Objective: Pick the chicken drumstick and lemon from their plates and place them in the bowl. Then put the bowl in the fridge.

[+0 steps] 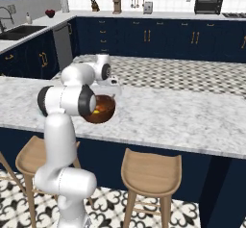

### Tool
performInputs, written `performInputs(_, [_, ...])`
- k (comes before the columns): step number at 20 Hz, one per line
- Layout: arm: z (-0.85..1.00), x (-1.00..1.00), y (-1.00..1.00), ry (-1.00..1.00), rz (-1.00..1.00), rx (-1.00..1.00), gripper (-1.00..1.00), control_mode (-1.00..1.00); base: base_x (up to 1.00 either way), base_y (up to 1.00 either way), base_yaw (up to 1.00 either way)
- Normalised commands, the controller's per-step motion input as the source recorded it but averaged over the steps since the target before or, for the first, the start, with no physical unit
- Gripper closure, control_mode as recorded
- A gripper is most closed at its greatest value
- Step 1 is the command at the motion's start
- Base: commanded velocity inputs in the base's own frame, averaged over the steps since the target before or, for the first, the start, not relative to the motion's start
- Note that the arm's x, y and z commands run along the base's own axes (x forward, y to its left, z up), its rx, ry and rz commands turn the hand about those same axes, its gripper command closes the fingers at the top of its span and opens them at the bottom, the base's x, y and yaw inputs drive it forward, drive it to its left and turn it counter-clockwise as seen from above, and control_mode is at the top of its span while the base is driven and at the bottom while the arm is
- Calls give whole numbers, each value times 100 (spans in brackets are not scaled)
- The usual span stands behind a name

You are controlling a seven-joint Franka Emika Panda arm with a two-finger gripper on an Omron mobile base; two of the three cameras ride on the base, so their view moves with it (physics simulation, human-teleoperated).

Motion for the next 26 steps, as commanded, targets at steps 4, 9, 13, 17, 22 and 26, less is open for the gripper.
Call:
performInputs(4, [-2,-16,-26,0,-42,0,-100,-100,0,0,0])
performInputs(9, [-23,26,-27,0,-34,0,-100,-100,0,0,0])
performInputs(13, [-43,9,-25,2,-33,1,-100,-100,0,0,0])
performInputs(17, [-44,0,0,1,-14,0,-100,-100,0,0,0])
performInputs(22, [-25,0,1,0,-3,0,-100,-100,0,0,0])
performInputs(26, [-11,0,0,0,-1,1,-100,-100,0,0,0])
